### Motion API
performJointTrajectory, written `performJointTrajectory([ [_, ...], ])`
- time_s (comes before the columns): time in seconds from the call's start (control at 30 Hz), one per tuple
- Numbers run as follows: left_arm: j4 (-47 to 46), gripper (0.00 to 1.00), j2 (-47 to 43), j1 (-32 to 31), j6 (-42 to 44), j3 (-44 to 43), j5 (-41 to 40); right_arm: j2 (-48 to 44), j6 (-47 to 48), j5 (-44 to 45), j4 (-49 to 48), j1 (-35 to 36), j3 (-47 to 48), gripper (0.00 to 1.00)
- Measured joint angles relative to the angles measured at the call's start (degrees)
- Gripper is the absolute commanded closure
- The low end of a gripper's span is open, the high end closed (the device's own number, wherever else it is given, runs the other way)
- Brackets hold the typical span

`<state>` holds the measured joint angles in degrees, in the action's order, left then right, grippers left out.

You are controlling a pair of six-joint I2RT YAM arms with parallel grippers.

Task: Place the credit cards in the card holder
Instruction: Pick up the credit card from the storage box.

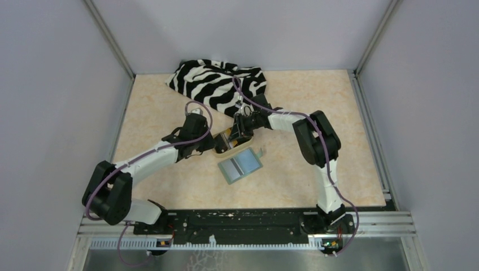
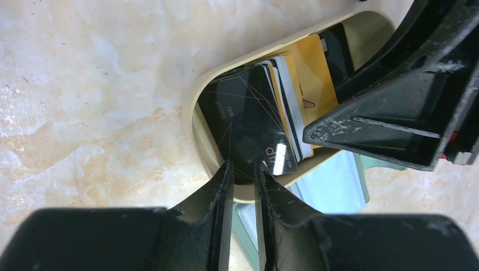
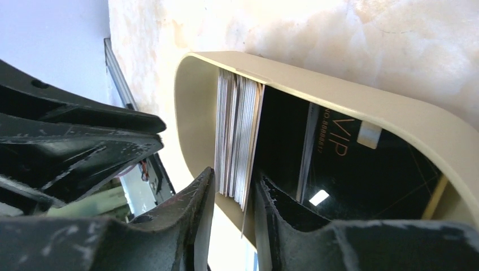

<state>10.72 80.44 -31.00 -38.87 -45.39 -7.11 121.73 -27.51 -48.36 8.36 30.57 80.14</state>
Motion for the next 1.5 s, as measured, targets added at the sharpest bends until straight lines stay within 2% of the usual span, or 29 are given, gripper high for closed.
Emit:
performJointTrajectory([
  [0.27, -0.04, 0.73, -1.92, 0.0, 0.74, 0.52, 0.85, -0.24, 1.9, 3.78, 2.47, -0.59, 0.0, 0.9],
  [0.37, -0.33, 0.69, -3.26, 0.0, 1.42, 1.33, 1.6, -0.79, 2.97, 5.57, 3.69, -0.7, 0.0, 0.97],
  [0.43, -0.94, 0.59, -4.87, 0.0, 1.95, 2.32, 2.29, -1.29, 3.87, 6.86, 4.46, -0.74, 0.0, 1.0],
  [0.5, -2.21, 0.45, -7.13, 0.0, 2.71, 3.74, 3.13, -2.03, 4.79, 8.24, 5.31, -0.76, 0.0, 1.0],
  [0.53, -3.1, 0.36, -8.39, 0.0, 2.86, 4.59, 3.48, -2.47, 5.31, 8.81, 5.7, -0.81, 0.0, 1.0],
  [0.6, -5.53, 0.1, -11.65, 0.02, 3.26, 6.95, 4.33, -3.43, 6.27, 9.92, 6.54, -0.81, 0.0, 1.0],
  [0.63, -7.02, 0.03, -13.4, 0.02, 3.39, 8.33, 4.72, -3.98, 6.73, 10.27, 6.82, -0.83, 0.0, 1.0],
  [0.67, -9.16, 0.02, -15.47, 0.04, 3.39, 10.16, 5.03, -4.59, 7.26, 10.78, 7.3, -0.85, 0.0, 1.0],
  [0.8, -17.86, 0.02, -23.23, 0.28, 2.62, 18.47, 7.34, -7.58, 9.99, 11.8, 8.55, -0.85, 0.0, 1.0],
  [1.0, -29.92, 0.1, -27.67, 0.52, 2.05, 26.05, 15.54, -12.17, 16.33, 9.92, 10.16, -1.03, -0.02, 1.0],
  [1.27, -56.06, 0.18, -28.11, 0.52, -3.89, 37.05, 26.29, -19.12, 23.74, -5.29, 10.56, -1.51, -2.6, 1.0],
  [1.37, -61.64, 0.2, -28.09, 0.52, -4.68, 38.62, 27.96, -21.0, 22.6, -12.74, 6.73, -1.51, -4.96, 1.0],
  [1.5, -66.01, 0.29, -28.3, 0.52, -4.59, 38.62, 28.89, -22.25, 16.09, -20.94, -3.1, -1.51, -9.4, 1.0],
])
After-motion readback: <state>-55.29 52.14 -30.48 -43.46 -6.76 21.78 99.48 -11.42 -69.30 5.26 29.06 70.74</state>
